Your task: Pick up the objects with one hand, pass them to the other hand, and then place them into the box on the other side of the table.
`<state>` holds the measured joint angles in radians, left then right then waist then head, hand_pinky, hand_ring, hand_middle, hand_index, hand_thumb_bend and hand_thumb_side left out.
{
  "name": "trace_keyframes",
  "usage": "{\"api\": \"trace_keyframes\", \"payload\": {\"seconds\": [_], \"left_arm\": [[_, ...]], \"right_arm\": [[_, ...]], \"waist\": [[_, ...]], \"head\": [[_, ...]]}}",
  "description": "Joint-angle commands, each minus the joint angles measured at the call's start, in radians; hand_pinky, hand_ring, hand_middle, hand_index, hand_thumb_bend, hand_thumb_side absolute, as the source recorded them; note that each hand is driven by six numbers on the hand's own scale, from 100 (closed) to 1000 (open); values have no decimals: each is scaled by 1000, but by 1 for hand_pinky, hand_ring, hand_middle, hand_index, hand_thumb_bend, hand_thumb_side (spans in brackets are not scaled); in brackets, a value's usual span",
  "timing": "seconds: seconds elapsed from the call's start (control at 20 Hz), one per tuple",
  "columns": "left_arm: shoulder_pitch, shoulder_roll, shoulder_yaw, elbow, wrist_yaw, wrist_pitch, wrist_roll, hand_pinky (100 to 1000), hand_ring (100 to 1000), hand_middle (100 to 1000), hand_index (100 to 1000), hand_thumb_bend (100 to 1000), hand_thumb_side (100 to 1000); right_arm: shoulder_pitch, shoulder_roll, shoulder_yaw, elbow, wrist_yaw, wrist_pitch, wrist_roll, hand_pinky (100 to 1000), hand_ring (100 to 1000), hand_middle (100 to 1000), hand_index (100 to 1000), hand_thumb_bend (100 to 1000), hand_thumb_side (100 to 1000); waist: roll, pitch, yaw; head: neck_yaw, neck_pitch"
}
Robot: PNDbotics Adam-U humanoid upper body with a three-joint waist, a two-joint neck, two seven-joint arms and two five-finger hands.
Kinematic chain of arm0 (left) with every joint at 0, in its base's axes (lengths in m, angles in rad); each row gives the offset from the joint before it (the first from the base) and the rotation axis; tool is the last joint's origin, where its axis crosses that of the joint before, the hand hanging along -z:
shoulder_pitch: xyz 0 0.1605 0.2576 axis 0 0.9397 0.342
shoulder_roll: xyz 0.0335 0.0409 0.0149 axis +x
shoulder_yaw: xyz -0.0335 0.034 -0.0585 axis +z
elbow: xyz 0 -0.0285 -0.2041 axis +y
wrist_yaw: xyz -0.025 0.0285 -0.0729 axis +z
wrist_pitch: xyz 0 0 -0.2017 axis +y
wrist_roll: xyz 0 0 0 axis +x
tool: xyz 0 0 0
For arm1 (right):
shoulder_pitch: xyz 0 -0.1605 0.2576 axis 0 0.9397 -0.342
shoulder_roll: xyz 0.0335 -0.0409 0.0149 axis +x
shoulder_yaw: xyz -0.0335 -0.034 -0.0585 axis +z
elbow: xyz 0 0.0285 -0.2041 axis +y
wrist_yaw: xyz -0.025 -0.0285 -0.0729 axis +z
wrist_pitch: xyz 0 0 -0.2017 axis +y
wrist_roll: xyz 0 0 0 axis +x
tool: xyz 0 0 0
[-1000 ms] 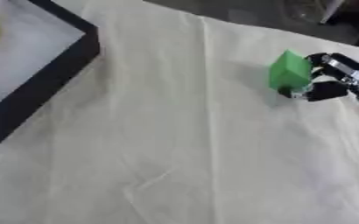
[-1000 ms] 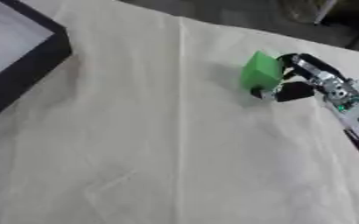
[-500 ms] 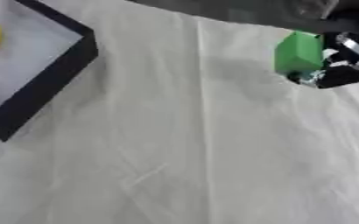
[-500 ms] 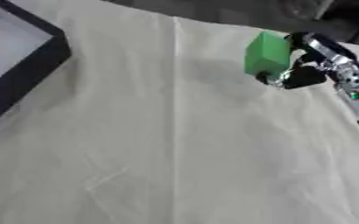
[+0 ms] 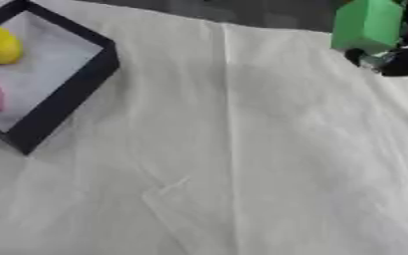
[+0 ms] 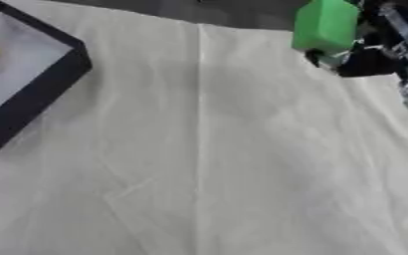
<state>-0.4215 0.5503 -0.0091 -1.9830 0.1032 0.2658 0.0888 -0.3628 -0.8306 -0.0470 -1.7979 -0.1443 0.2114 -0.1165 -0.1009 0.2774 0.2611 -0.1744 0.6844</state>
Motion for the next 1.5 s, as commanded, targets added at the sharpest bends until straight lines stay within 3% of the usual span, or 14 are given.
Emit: {"api": "trace_keyframes", "payload": {"seconds": [0.05,0.35,0.65,0.85,1.05,1.5], "left_arm": [[-10,45,14,-17,15,-14,6,966,627,626,656,100,628],[-49,77,0,-17,46,-82,-5,948,622,626,657,100,604],[-85,87,-15,-17,83,-179,-8,924,612,615,654,100,588],[-118,106,-32,-17,96,-232,-16,910,615,616,656,100,563],[-162,141,-61,-17,86,-281,-41,896,623,624,664,100,455],[-274,219,-172,-17,-10,-269,-221,886,660,662,710,100,248]], "right_arm": [[-21,35,7,-46,-11,11,-74,293,776,342,352,370,100],[-58,156,55,-63,18,16,-175,303,783,342,352,332,100],[-78,258,103,-33,-12,-9,-253,307,789,341,351,289,100],[-71,298,141,-9,-18,-12,-236,301,793,341,351,281,100],[-62,320,180,10,-25,-13,-192,298,798,342,352,274,112],[-48,340,239,30,7,-16,-127,303,798,342,351,277,123]], "waist": [[11,-28,-6],[23,-44,-8],[27,-57,-4],[29,-68,-6],[32,-79,-8],[39,-98,-14]], "head": [[22,13],[22,29],[19,37],[28,45],[36,55],[54,77]]}}
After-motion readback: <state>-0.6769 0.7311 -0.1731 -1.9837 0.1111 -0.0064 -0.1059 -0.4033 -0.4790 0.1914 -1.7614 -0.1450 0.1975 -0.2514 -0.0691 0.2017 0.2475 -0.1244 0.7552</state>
